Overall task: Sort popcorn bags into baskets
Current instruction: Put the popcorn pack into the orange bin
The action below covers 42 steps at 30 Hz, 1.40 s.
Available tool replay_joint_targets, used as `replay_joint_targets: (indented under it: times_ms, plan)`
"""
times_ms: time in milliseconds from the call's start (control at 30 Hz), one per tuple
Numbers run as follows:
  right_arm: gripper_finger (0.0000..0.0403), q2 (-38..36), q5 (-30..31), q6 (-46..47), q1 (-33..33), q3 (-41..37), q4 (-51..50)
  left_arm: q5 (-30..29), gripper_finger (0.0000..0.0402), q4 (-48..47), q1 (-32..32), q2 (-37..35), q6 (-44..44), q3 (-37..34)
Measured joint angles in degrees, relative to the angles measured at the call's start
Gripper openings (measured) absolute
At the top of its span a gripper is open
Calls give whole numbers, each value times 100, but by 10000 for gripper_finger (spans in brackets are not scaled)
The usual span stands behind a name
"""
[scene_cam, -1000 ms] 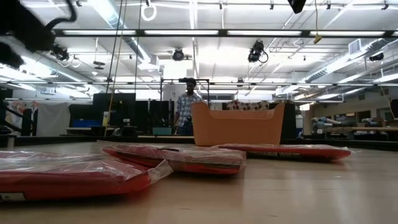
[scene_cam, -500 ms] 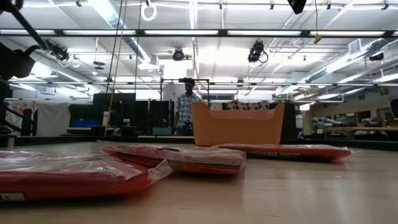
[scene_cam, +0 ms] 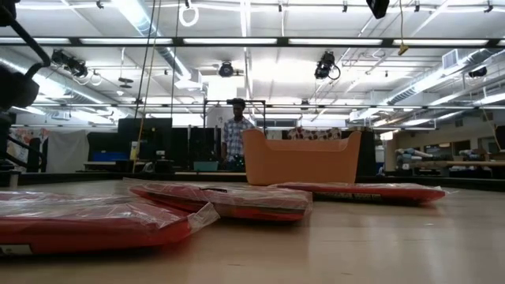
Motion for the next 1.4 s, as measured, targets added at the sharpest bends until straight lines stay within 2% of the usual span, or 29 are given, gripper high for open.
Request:
replay_joint_targets:
  times_ms: [267, 500, 667, 933, 1400]
  plan:
    - [12, 2, 2, 97, 0, 0, 74, -519, 149, 98, -137, 0, 327, -25]
    - [12, 2, 7, 107, 0, 0, 74, -604, 149, 213, -502, 0, 314, -25]
    - [12, 2, 9, 107, 0, 0, 74, -1076, 149, 213, -782, 2, 276, -25]
    - [12, 2, 9, 101, 0, 0, 74, -1152, 149, 303, -980, 15, -403, -25]
    - [12, 2, 7, 105, 0, 0, 78, -1126, 138, 602, -1091, 623, -860, 4]
